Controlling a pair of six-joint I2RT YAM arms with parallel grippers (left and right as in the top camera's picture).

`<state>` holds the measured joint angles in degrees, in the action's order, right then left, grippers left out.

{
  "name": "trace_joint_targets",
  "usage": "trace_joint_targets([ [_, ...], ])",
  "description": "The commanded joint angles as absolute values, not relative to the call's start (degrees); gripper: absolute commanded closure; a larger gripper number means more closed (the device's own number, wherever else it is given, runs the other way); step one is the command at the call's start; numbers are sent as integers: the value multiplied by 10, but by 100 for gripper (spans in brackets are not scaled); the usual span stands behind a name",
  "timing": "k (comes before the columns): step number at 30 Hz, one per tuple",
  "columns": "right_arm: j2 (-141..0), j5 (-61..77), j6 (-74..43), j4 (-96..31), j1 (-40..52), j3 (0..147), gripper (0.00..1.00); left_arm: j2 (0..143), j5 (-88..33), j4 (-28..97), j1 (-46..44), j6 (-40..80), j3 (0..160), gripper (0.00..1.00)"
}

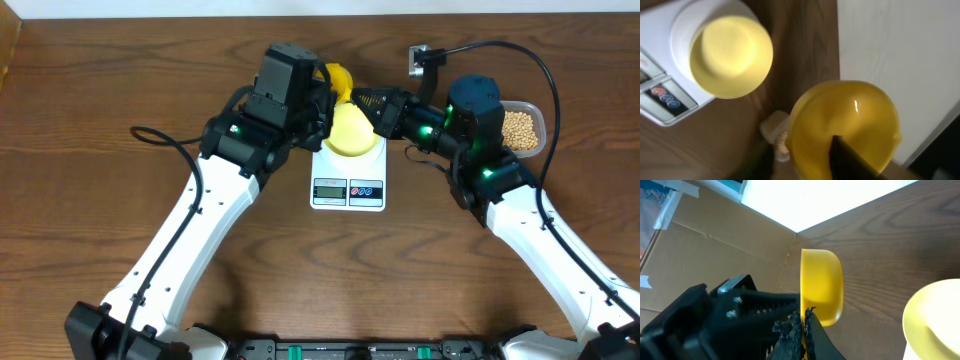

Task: Scoop item into bowl and weigh 50g on scale
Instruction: 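Grasp the scoop handle with the right gripper beside the left gripper, then open the left gripper and withdraw it from the scoop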

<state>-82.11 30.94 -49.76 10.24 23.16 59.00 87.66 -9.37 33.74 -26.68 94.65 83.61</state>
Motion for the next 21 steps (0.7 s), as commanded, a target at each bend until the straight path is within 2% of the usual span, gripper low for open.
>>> trace_joint_targets([
  [1, -821, 305, -481, 101, 232, 600, 99, 876, -99, 338, -268, 941, 840, 47],
  [3, -821, 306, -477, 94, 229, 600, 99, 876, -98, 338, -267, 941, 840, 44],
  [7, -821, 313, -465, 73, 209, 600, 99, 875, -98, 333, -261, 908, 840, 44],
  [10, -821, 327, -443, 58, 192, 600, 99, 872, -98, 321, -251, 839, 840, 44],
  [15, -821, 355, -399, 18, 166, 603, 99, 860, -101, 310, -210, 606, 840, 44],
  [21, -821, 336, -279, -149, 151, 670, 98, 816, -136, 312, -155, 303, 840, 29],
])
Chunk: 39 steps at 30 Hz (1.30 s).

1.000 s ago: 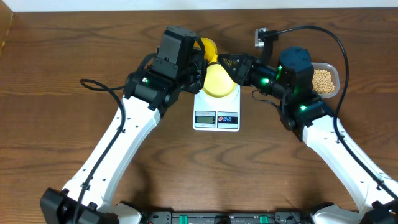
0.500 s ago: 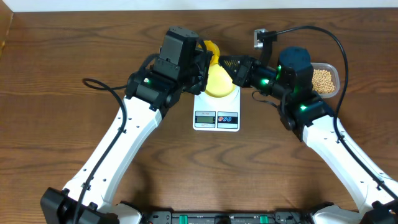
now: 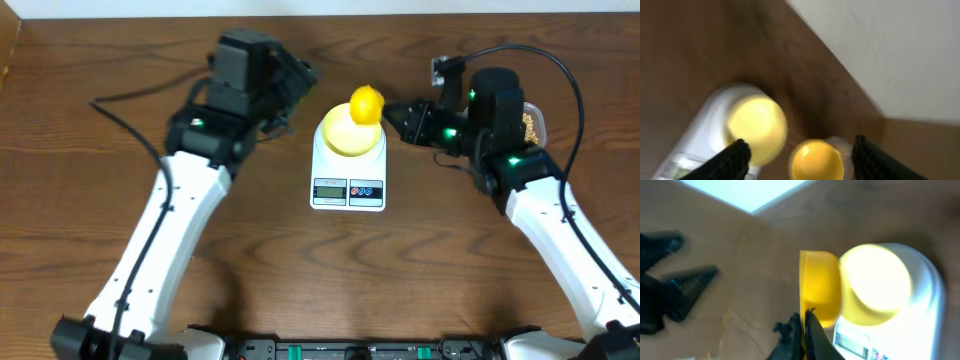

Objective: Scoop item into bowl and weigh 50g on scale

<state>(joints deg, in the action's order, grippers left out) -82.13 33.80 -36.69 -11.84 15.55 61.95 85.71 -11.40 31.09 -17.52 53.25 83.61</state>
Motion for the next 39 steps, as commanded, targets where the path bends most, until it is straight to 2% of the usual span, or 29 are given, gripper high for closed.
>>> trace_joint_targets([
  [1, -821, 324, -256, -184, 151, 690, 98, 806, -139, 315, -149, 272, 840, 27],
  [5, -821, 273, -164, -303, 152, 771, 98, 754, -139, 326, -117, 171, 840, 22],
  [13, -829, 271, 2, -380, 168, 809, 99, 688, -139, 343, -84, 126, 840, 19],
  [14, -832, 271, 13, -382, 172, 809, 99, 687, -139, 347, -84, 127, 840, 9],
  [15, -836, 271, 25, -384, 178, 809, 99, 687, -139, 353, -84, 127, 840, 3],
  [23, -872, 262, 127, -380, 230, 809, 99, 692, -123, 430, -84, 122, 839, 0],
  [32, -883, 243, 123, -379, 239, 809, 99, 711, -133, 477, -84, -59, 838, 3],
  [36, -883, 239, 123, -380, 239, 809, 99, 729, -223, 512, -84, -169, 836, 2],
  [39, -883, 239, 122, -380, 239, 809, 99, 738, -274, 514, -76, -191, 830, 2],
])
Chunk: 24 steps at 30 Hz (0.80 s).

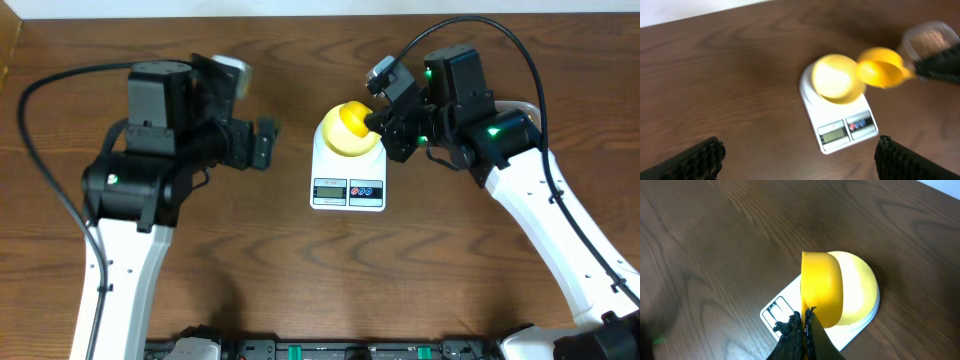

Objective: Scoop item into bowl and weigh 50g on scale

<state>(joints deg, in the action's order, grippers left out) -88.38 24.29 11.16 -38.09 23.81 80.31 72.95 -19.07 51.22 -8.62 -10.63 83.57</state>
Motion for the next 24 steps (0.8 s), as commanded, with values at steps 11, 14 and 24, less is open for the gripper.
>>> trace_joint_targets([
  [11, -883, 240, 103, -366, 235, 809, 99, 738, -335, 548, -34, -299, 779, 2],
  [14, -883, 241, 96, -363, 235, 809, 99, 738, -335, 550, -34, -326, 760, 2],
  [24, -883, 241, 92, -367, 235, 809, 99, 738, -334, 550, -32, -368, 757, 2],
])
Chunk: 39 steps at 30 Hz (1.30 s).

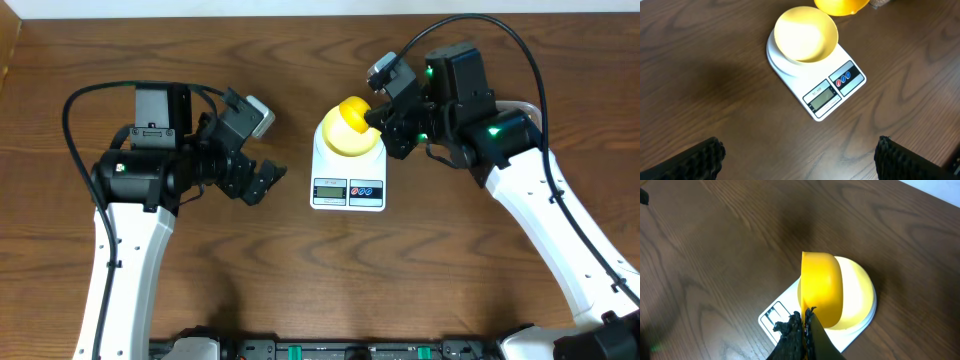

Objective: Scoop item into bowl and weigh 50g on scale

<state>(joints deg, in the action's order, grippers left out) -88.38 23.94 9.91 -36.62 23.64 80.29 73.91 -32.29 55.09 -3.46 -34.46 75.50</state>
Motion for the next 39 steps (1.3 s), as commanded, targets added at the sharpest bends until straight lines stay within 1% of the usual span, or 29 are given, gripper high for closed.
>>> trace_joint_targets([
  [1, -883, 241, 92, -367, 235, 809, 99, 738, -334, 551, -32, -368, 757, 2],
  [4, -883, 241, 92, -367, 235, 809, 99, 738, -317, 550, -32, -368, 757, 2],
  [39, -883, 241, 92, -369, 235, 809, 99, 738, -317, 551, -32, -368, 757, 2],
])
